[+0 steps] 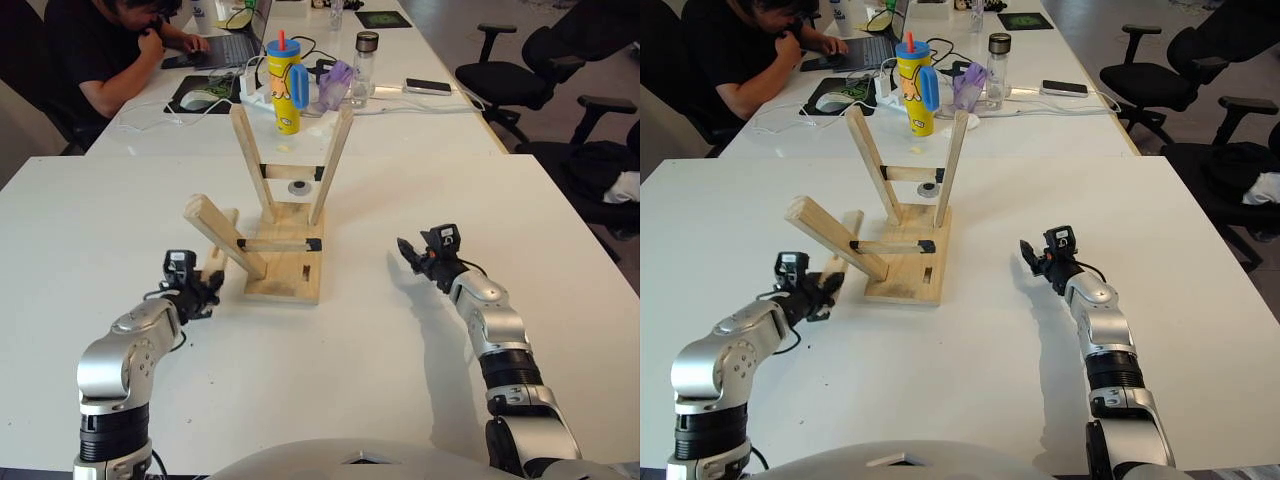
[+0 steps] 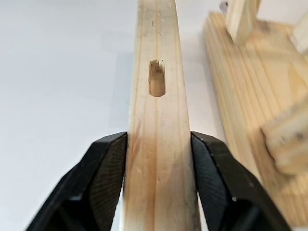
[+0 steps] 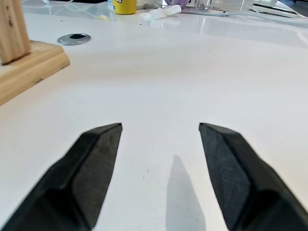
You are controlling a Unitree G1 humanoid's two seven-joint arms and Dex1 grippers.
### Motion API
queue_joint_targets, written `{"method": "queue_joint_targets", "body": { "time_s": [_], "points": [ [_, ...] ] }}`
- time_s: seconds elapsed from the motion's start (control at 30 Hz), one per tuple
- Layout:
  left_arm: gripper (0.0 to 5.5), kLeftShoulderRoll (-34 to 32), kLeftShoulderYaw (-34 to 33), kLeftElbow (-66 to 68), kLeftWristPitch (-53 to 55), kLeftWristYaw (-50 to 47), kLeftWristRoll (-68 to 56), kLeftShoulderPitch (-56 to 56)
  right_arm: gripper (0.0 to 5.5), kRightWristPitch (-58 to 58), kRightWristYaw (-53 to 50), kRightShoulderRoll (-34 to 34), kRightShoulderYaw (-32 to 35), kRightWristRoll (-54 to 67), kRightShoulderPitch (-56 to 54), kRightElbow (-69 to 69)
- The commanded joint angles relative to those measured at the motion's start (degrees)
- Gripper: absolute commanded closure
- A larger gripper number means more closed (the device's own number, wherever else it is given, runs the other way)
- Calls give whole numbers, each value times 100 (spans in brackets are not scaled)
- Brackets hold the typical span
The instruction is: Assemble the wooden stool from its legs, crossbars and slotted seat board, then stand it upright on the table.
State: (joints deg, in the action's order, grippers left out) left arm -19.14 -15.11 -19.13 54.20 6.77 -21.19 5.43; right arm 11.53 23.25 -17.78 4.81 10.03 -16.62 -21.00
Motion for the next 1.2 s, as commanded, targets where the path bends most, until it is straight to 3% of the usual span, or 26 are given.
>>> {"method": "queue_joint_targets", "body": {
  "time_s": [0.03,0.1,0.17,0.33,0.47,0.63,0.73,0.83,1.0,1.2],
  "points": [
    [346,-161,-862,380,-1277,87,-193,1110,255,41,147,26,242,289,-184,-135],
    [346,-237,-1153,360,-1853,503,-590,1594,255,75,273,16,262,384,-233,-136],
    [346,-410,-1361,214,-1742,1174,-1504,2108,255,178,414,1,317,520,-281,-129],
    [346,-1640,-1652,480,-637,2169,-3540,3688,255,431,765,-97,484,902,-327,2],
    [346,-1711,-1274,266,336,1856,-5583,4426,255,976,1278,-241,593,1480,-380,521],
    [346,-895,-402,-67,136,740,-7312,4425,255,3033,2721,-1159,509,3005,-22,2057],
    [346,-765,47,-215,148,539,-7661,4210,229,4192,3444,-1925,635,3889,305,2741],
    [346,-759,507,-615,309,761,-7395,3365,175,5199,3900,-2487,1232,5056,238,2885],
    [346,-485,1233,-979,49,1088,-6490,2006,103,6004,3561,-2524,1907,6526,-271,2588],
    [346,-584,1583,-1113,2,1686,-5914,1403,99,6371,3176,-2528,2038,7438,-234,2455]
  ]
}}
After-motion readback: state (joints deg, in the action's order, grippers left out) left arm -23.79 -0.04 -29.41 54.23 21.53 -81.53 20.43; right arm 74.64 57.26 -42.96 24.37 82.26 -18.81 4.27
